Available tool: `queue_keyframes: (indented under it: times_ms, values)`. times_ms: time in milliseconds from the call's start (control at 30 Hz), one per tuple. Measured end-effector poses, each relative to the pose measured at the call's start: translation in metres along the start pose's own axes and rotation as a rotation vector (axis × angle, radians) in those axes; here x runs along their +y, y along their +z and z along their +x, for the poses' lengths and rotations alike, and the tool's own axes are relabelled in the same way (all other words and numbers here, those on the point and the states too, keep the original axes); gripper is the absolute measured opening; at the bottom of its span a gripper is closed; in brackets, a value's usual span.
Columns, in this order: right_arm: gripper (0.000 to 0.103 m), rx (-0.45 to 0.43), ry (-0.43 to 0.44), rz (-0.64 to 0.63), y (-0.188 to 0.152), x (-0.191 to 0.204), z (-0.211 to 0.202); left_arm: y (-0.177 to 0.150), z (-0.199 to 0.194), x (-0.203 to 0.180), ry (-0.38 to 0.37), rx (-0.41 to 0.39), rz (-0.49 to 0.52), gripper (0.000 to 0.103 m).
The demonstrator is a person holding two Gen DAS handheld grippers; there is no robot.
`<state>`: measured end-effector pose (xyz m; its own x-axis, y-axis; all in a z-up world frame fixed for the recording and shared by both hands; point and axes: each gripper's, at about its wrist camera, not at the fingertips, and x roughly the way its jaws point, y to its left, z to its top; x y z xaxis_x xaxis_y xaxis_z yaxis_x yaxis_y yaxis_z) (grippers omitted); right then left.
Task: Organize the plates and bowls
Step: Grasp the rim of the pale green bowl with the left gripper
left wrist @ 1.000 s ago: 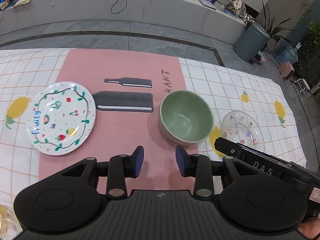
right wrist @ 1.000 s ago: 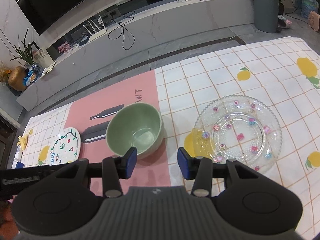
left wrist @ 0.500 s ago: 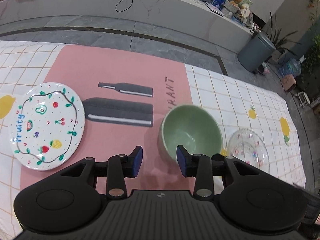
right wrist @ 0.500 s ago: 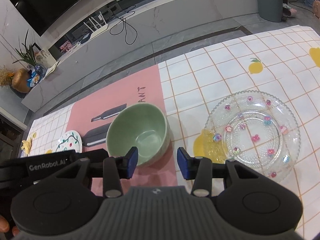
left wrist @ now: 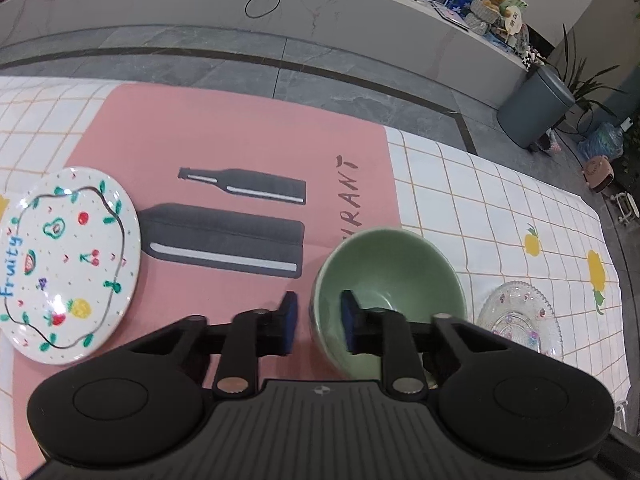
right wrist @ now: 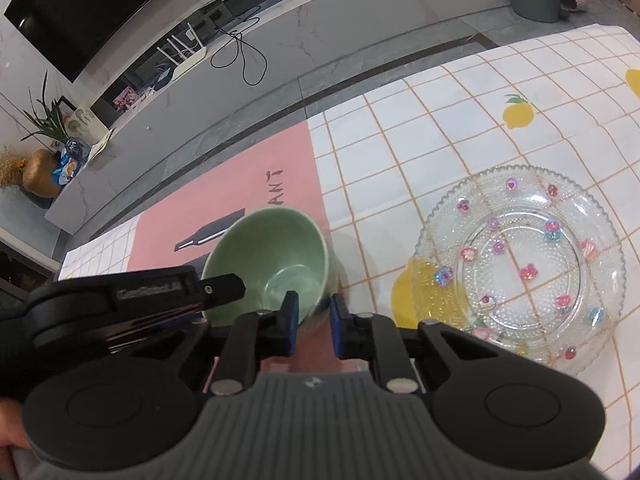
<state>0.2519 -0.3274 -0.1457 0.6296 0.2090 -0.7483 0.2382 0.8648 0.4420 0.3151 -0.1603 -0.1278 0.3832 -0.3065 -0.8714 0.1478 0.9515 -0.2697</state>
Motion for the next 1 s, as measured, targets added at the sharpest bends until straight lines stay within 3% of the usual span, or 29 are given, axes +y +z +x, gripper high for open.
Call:
queue_keyframes:
  times_ms: [133, 500, 733, 1000]
  values:
    - [0.014, 0.004, -0.005, -0.003, 0.000, 0.001, 0.000, -0.002, -0.001, -0.002, 0.020, 0.005, 0.013, 0.009]
    - [0.012, 0.109, -0.026, -0.033, -0.007, 0.011, -0.005, -0.019, -0.018, 0.009, 0.049, 0.098, 0.013, 0.009]
    - [0.019, 0.099, 0.005, -0.030, -0.008, 0.010, -0.005, -0.014, -0.021, 0.001, 0.081, 0.026, 0.085, 0.016]
    - [0.019, 0.075, -0.003, -0.054, -0.007, 0.012, 0.000, -0.013, -0.007, -0.005, 0.103, 0.037, 0.119, 0.016]
